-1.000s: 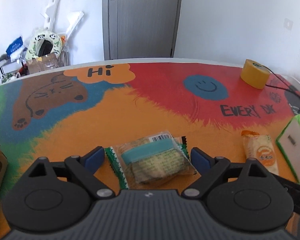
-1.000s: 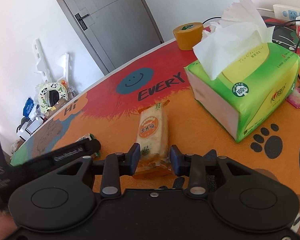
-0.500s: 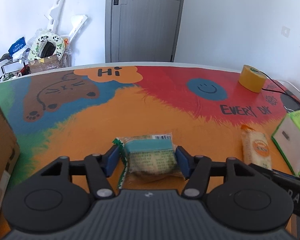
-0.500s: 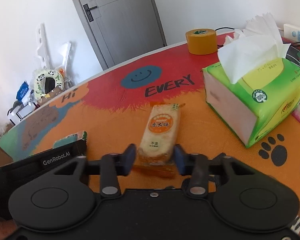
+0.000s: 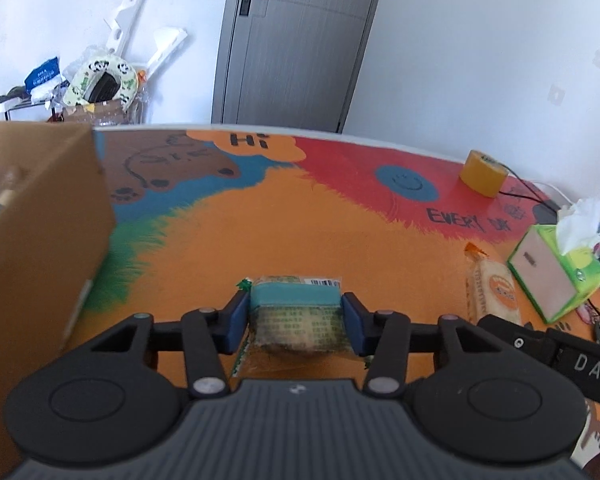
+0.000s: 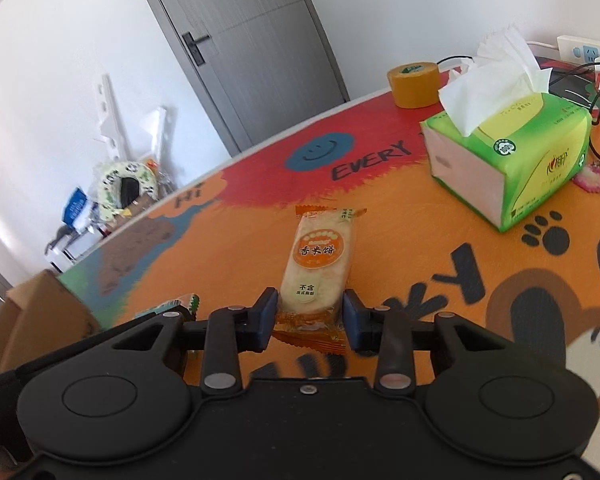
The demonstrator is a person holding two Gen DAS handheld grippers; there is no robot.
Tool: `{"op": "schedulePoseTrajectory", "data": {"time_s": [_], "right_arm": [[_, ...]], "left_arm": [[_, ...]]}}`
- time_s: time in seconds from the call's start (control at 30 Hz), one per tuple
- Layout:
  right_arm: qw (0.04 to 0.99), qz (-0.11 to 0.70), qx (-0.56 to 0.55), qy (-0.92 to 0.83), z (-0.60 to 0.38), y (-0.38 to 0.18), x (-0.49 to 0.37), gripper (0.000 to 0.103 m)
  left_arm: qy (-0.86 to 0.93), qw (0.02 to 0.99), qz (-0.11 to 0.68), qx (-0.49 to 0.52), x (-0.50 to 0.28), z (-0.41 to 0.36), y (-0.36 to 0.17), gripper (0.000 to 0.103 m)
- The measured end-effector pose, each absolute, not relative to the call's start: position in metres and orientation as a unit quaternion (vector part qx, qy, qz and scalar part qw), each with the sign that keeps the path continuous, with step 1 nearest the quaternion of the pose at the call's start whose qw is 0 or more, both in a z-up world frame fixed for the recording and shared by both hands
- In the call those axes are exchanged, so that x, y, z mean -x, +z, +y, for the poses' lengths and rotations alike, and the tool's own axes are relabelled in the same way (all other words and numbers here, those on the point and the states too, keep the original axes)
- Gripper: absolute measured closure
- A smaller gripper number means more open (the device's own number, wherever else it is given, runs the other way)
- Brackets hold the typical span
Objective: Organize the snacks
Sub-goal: 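Carry both snacks over the cardboard box and open both grippers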
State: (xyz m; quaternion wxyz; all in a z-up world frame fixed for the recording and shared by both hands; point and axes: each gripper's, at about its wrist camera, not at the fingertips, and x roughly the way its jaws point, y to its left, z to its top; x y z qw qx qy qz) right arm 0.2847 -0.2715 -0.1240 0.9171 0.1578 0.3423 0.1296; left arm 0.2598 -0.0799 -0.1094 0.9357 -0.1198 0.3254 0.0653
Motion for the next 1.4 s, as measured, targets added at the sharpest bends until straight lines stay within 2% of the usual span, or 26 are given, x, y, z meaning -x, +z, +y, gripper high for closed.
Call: {"op": "schedulePoseTrajectory", "data": {"time_s": [0.67, 1.13, 1.4], "right_arm": [[0.926, 0.278, -0.16, 0.2, -0.217, -0.066, -0.216, 0.067], [0.914, 0.256, -0.156, 0.274, -0.168, -0.032, -0.194, 0.067], [0.909, 0.253, -0.129, 0.306, -0.128, -0.024, -0.189, 0.067]], "left_arm": [[0.074, 0.959, 0.231, 0.149, -0.162, -0.017, -0.025, 0.055], [0.141, 0.958, 0.191, 0.164, -0.114, 0.054, 0.003, 0.055], [0.163, 0.95, 0.195, 0.182, -0.103, 0.092, -0.003, 0.055]]}}
